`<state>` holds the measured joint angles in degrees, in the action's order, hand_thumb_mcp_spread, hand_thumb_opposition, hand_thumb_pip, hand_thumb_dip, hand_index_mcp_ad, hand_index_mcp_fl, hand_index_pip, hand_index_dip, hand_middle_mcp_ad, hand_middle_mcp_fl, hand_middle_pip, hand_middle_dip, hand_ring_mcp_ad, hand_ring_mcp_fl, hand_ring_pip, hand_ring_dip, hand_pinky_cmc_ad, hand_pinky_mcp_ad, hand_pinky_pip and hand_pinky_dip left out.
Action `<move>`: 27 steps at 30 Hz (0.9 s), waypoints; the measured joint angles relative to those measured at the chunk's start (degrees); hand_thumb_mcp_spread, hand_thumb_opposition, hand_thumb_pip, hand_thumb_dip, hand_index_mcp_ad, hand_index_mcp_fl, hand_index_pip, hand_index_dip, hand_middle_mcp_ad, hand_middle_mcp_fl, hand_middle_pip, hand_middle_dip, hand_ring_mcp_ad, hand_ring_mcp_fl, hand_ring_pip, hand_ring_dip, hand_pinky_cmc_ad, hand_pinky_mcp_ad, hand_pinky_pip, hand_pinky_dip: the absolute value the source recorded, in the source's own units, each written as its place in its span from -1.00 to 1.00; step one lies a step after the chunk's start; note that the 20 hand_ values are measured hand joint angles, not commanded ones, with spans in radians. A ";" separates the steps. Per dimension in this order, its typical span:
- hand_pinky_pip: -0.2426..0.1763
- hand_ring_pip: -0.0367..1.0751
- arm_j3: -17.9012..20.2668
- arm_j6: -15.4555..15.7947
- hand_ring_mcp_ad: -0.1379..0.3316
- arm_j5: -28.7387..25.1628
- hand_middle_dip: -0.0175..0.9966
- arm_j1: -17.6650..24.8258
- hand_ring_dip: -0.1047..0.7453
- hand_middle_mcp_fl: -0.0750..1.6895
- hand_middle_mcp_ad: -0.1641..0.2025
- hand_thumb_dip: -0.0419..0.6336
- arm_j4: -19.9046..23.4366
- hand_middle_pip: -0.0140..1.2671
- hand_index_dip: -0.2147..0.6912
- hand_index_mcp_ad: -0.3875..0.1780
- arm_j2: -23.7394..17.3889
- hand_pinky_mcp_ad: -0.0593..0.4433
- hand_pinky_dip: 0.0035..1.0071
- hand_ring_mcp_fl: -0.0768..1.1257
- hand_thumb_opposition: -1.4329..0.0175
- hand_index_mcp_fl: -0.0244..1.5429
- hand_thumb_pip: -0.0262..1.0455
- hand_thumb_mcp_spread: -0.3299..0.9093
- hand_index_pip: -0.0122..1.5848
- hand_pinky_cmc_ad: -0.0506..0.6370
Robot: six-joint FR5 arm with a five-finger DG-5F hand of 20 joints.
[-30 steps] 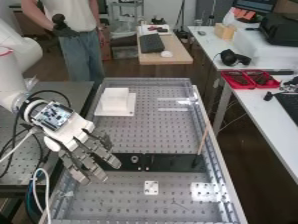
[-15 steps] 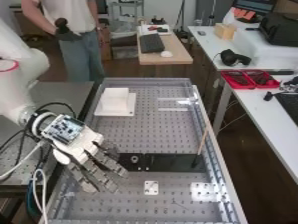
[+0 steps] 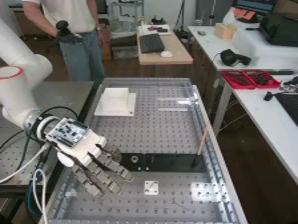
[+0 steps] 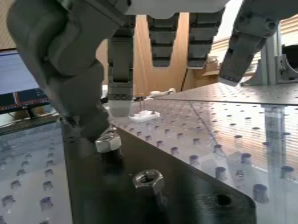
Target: Grab the larger nut and place it in the white container
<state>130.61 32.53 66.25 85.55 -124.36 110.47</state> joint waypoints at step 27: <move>-0.35 -0.55 0.48 -1.58 0.28 -2.07 -0.62 1.96 -0.61 -0.91 0.27 -0.26 -1.80 -0.78 -0.19 -0.19 -0.39 0.49 0.46 -0.88 -0.20 -0.96 0.62 0.02 0.98 0.15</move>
<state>131.09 30.96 64.18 87.51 -126.16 110.07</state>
